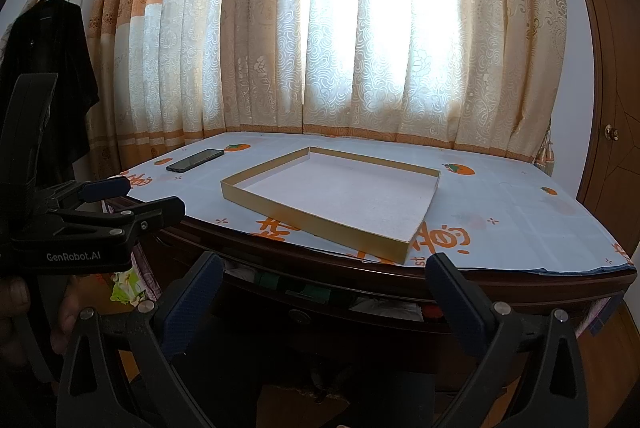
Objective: Take underwear out of drawer
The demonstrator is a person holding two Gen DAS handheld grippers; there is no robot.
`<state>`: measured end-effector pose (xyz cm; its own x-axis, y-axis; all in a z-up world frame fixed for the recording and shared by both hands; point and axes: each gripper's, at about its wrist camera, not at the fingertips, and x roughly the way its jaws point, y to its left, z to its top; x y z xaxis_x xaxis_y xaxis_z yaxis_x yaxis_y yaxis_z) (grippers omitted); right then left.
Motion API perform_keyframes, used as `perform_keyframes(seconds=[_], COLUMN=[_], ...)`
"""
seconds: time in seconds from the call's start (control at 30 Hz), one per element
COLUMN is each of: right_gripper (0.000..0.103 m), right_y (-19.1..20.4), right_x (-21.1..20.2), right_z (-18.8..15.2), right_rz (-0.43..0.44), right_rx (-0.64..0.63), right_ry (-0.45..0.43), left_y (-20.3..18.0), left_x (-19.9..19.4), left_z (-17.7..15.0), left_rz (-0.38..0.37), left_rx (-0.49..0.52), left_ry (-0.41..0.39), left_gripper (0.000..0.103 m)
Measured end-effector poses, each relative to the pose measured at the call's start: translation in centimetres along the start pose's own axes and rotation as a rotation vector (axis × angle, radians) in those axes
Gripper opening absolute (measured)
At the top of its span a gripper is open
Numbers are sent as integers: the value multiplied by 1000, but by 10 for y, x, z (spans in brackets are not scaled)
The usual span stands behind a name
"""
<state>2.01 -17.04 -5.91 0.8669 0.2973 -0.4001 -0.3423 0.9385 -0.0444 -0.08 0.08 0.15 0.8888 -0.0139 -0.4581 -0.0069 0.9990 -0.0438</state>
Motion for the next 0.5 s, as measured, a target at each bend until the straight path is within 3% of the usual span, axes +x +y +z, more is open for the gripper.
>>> perform_keyframes(seconds=[0.5], right_gripper=[103], right_y=[-3], right_x=[2], right_z=[-2], right_rz=[-10], right_rx=[-4], right_ry=[-4], left_y=[2], left_x=[3], left_z=[-5], left_rz=[0], left_rx=[4], left_ry=[7], left_gripper=[103])
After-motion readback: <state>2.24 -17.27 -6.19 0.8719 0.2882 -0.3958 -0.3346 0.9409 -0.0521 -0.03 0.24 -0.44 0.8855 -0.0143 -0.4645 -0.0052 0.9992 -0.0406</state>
